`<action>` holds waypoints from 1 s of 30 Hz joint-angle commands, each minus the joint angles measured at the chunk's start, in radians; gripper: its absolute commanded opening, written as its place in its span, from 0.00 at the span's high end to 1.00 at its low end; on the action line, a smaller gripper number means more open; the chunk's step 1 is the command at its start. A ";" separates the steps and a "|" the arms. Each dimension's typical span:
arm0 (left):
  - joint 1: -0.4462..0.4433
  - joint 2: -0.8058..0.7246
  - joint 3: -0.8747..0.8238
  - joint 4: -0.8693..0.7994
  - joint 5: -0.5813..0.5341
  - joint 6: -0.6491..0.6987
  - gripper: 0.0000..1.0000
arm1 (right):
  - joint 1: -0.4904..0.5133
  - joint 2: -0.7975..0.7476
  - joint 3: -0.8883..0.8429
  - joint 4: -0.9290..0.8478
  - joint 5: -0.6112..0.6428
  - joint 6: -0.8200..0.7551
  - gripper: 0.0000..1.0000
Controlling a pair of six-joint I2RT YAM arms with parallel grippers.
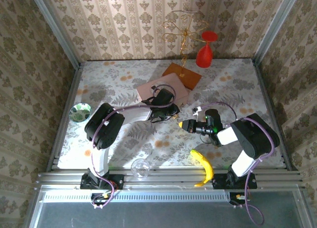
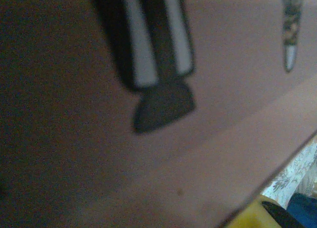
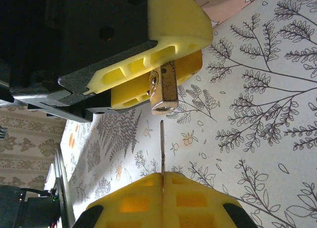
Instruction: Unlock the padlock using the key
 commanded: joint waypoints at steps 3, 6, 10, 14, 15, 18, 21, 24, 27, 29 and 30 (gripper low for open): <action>0.020 -0.025 -0.021 0.035 0.031 -0.044 0.91 | 0.005 -0.019 0.026 -0.032 -0.005 -0.034 1.00; 0.020 -0.028 -0.026 0.036 0.031 -0.043 0.91 | 0.006 -0.008 0.034 -0.034 0.004 -0.036 1.00; 0.021 -0.026 -0.030 0.036 0.030 -0.041 0.92 | 0.005 0.008 0.035 -0.005 0.002 -0.026 1.00; 0.020 -0.023 -0.031 0.041 0.036 -0.044 0.92 | 0.006 0.012 0.037 0.006 -0.001 -0.022 1.00; 0.020 -0.024 -0.031 0.041 0.036 -0.044 0.92 | 0.006 0.012 0.037 0.003 -0.001 -0.022 1.00; 0.021 -0.025 -0.031 0.043 0.039 -0.044 0.92 | 0.006 0.010 0.038 0.000 0.002 -0.023 1.00; 0.021 -0.025 -0.031 0.043 0.039 -0.044 0.92 | 0.005 0.012 0.040 -0.002 0.007 -0.024 1.00; 0.021 -0.026 -0.033 0.044 0.042 -0.041 0.92 | 0.005 0.018 0.042 0.001 0.011 -0.024 1.00; 0.021 -0.026 -0.035 0.049 0.048 -0.040 0.92 | 0.005 0.023 0.043 0.003 0.013 -0.022 1.00; 0.021 -0.028 -0.040 0.056 0.054 -0.041 0.92 | 0.005 0.026 0.045 0.006 0.014 -0.022 1.00; 0.021 -0.029 -0.045 0.063 0.057 -0.044 0.92 | 0.005 0.027 0.046 0.006 0.017 -0.022 1.00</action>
